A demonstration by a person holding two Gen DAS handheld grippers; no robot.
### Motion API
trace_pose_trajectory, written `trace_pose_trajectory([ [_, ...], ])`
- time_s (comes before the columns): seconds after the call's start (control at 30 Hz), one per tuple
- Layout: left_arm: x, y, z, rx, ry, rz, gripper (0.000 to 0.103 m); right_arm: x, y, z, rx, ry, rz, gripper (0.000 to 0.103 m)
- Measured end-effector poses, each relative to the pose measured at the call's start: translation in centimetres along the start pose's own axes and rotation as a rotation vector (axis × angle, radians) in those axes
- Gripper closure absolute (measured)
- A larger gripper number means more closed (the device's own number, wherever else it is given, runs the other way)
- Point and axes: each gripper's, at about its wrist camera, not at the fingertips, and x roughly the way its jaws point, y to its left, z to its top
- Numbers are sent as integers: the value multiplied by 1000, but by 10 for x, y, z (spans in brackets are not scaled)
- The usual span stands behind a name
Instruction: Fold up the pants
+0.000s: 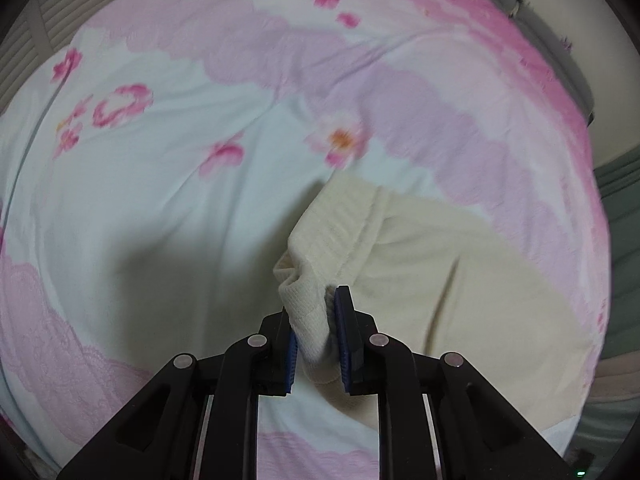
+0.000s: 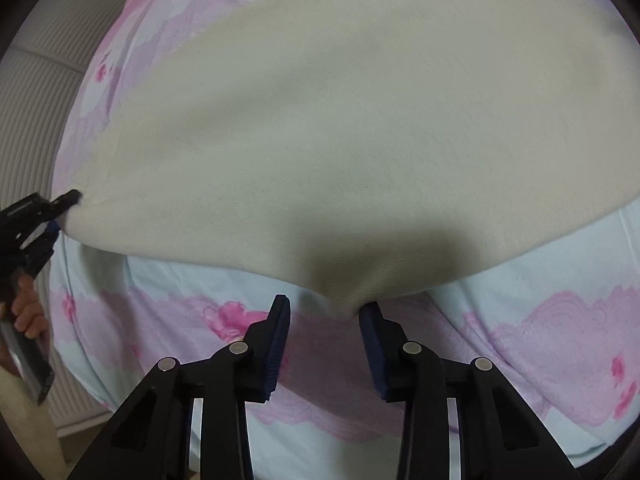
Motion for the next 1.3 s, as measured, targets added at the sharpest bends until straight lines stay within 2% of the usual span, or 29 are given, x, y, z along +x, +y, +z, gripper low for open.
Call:
trace_pose_trajectory([
  [0.07,10,-2,-7,51,27,39,79,1,1,-5,-22,31,-19,66],
  [0.13,9,-7,-13,121,24,79,69,0,-2,-12,-18,47,-34,65],
  [0.17,5,-11,-16,164,12,129,47,-3,-3,-16,-12,46,-42,64],
  [0.2,-4,-17,-20,218,-21,217,29,-7,-5,-19,-6,46,-50,63],
  [0.23,-16,-23,-25,269,-76,274,29,-11,-8,-23,-1,42,-52,58],
  [0.27,-27,-29,-31,311,-110,284,28,-16,-9,-26,2,34,-53,52],
  [0.5,-95,-75,-78,532,-177,143,27,-73,-34,-47,51,-102,-55,51],
  [0.83,-167,-201,-150,700,-219,-121,21,-188,-113,-73,182,-364,-57,51],
  [1.0,-184,-291,-200,799,-272,-169,18,-243,-182,-78,228,-487,-68,51],
  [1.07,-184,-327,-220,833,-286,-166,18,-259,-214,-75,237,-521,-64,51],
  [1.13,-184,-369,-246,849,-291,-147,17,-272,-248,-72,239,-542,-43,51],
  [1.23,-177,-425,-282,850,-275,-180,11,-284,-295,-62,232,-538,-26,51],
  [1.3,-169,-458,-302,865,-262,-173,10,-293,-330,-54,215,-551,-14,51],
])
